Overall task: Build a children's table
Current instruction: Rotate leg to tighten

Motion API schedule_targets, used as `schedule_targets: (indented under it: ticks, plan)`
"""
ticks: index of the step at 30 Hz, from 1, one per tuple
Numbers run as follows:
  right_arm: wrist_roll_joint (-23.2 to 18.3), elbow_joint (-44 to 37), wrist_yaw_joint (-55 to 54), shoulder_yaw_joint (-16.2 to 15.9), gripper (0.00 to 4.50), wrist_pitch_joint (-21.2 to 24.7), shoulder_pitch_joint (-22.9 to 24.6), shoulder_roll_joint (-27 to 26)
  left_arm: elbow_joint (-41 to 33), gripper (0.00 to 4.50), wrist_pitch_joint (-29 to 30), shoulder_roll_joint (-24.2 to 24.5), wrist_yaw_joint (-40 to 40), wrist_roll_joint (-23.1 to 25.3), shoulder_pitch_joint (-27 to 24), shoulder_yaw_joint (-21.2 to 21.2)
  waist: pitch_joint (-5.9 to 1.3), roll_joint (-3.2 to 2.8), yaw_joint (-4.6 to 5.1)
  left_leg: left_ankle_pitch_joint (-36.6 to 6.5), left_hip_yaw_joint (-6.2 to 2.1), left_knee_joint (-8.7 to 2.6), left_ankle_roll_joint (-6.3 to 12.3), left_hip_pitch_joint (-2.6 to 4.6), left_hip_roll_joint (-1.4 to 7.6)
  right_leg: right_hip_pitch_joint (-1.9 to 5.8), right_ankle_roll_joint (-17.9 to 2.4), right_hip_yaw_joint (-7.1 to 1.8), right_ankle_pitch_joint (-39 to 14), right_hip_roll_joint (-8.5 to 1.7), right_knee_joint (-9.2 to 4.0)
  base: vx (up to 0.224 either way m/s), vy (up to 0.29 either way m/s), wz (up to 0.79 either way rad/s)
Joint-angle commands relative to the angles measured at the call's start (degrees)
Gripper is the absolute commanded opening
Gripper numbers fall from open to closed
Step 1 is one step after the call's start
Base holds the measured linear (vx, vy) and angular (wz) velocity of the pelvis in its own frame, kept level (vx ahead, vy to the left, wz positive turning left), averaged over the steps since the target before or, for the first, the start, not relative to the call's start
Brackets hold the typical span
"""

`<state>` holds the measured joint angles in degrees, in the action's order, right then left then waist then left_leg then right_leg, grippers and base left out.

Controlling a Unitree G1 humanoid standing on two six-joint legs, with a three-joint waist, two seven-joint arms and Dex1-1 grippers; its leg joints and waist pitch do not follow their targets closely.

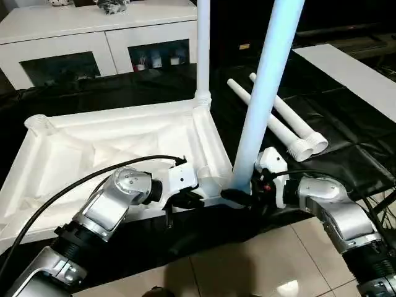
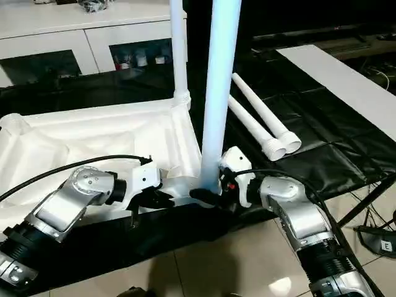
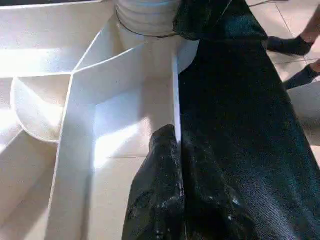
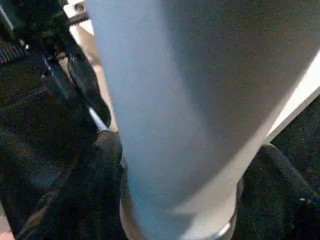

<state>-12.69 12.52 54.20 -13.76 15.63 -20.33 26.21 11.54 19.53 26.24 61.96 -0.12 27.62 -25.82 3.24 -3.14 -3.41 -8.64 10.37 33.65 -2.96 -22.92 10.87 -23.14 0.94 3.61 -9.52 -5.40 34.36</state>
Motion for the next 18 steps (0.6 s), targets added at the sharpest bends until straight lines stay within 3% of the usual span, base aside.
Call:
schedule_targets:
  ticks: [1, 11, 14, 16, 17, 18]
  plan:
    - [0.54, 0.43, 0.64, -0.39, 3.15, 0.14, -0.52, 0.52, 0.0, 0.0, 0.09, 0.38, 1.28, 1.25, -0.14, -1.68, -3.94, 0.63, 0.07, -21.28, -0.84, -4.29, 0.32, 1.64, 1.94, 1.81, -11.0, -2.09, -20.57, -2.55, -4.71, 0.0, 0.0, 0.0]
    - [1.45, 2.61, -1.61, 0.54, 2.75, 0.3, -0.96, -0.99, -0.32, 0.0, 0.64, 0.63, 1.08, 1.02, -0.51, -1.26, -3.93, 0.67, 0.17, -21.34, -0.8, -4.22, 0.42, 1.67, 1.89, 1.85, -11.23, -2.0, -20.9, -2.48, -4.69, 0.0, 0.0, 0.0]
    - [2.82, 7.28, -12.23, 3.55, 2.73, 0.41, -2.58, -5.45, 2.69, 0.0, 2.15, -2.77, -5.26, 1.55, 0.55, 1.11, -3.69, 0.61, 0.57, -23.04, -0.8, -4.29, -0.54, 1.78, 1.71, 1.49, -11.07, -1.91, -22.97, -2.42, -4.93, 0.0, 0.0, 0.0]
    - [2.84, 9.03, -16.93, 5.02, 2.73, 0.96, -3.28, -7.83, 5.17, 0.0, 2.99, -5.15, -9.77, 2.11, 1.69, 2.48, -3.56, 0.76, 1.03, -25.88, -1.13, -4.23, -1.85, 2.1, 1.49, 1.3, -9.49, -1.6, -27.81, -2.55, -5.44, 0.0, 0.0, 0.0]
    - [2.45, 12.09, -25.61, 8.06, 2.73, 1.65, -4.54, -12.22, 9.82, 0.0, 4.63, -9.32, -17.96, 3.09, 3.94, 4.84, -3.55, 0.8, 1.28, -26.71, -1.16, -4.28, -2.13, 2.16, 1.57, 1.29, -9.06, -1.56, -28.78, -2.46, -5.52, 0.0, 0.0, 0.0]
    - [2.38, 13.21, -28.74, 9.11, 2.72, 1.89, -5.0, -13.7, 11.57, 0.0, 5.31, -10.82, -21.05, 3.36, 4.82, 5.78, -3.46, 0.69, 1.67, -28.14, -1.19, -4.01, -2.47, 2.49, 1.28, 0.75, -8.61, -1.42, -31.28, -2.61, -5.96, 0.0, 0.0, 0.0]
